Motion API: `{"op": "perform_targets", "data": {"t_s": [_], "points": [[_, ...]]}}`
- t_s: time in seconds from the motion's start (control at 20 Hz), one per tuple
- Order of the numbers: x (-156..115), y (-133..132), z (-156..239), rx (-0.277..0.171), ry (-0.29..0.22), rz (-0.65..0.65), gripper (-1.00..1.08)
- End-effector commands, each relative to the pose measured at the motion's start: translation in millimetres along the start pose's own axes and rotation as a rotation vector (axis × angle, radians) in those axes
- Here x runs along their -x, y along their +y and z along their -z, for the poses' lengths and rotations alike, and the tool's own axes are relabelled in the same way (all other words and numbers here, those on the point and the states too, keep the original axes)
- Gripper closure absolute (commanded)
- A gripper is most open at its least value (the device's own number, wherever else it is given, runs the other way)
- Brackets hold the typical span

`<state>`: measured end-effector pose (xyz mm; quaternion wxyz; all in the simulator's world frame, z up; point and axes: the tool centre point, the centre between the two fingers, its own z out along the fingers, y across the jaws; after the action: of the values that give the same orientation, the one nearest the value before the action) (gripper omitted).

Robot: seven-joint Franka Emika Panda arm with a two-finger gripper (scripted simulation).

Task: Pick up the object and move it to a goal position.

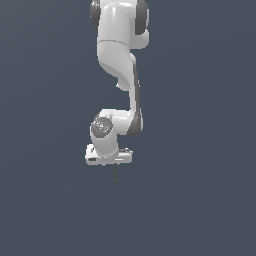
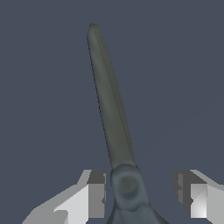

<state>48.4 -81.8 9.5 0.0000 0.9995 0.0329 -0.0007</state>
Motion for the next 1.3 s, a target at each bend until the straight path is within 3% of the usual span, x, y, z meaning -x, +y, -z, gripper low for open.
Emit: {"op": "perform_targets", "data": {"t_s": [0.0,0.7,1.25], "points": [[-0.8,-0.6,-1.7,0.000,0.001,0.001,1.08],[-0.8,-5.0,9.6,0.000,0.002,0.002,1.08],[2.0,-34.3,81.4,0.000,0.002,0.002,1.08]]}}
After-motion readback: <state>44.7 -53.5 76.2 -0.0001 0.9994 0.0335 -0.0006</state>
